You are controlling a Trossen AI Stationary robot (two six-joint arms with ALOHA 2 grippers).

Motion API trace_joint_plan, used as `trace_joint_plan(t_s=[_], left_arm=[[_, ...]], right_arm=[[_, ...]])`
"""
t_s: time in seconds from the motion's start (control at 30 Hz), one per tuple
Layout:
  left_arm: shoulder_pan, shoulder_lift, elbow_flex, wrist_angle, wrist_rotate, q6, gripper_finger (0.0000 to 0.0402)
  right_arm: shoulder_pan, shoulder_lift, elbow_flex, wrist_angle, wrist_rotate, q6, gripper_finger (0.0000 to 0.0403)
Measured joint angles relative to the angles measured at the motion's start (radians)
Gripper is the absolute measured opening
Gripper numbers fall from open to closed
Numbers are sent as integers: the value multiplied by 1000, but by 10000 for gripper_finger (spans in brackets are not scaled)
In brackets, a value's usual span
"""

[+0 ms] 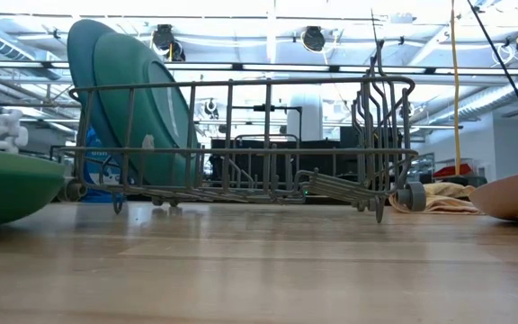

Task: Sort dishes
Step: Put the light green plate into the dish rack

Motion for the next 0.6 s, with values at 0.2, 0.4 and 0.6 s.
trace_joint_plan(t_s=[0.2, 0.4, 0.6], left_arm=[[0, 0, 0, 29, 35, 3, 119], [-1, 20, 1, 21, 36, -2, 159], [-1, 34, 1, 13, 39, -3, 162]], right_arm=[[0, 0, 0, -1, 0, 1, 100], [1, 0, 0, -1, -1, 4, 100], [0, 0, 0, -1, -1, -4, 100]])
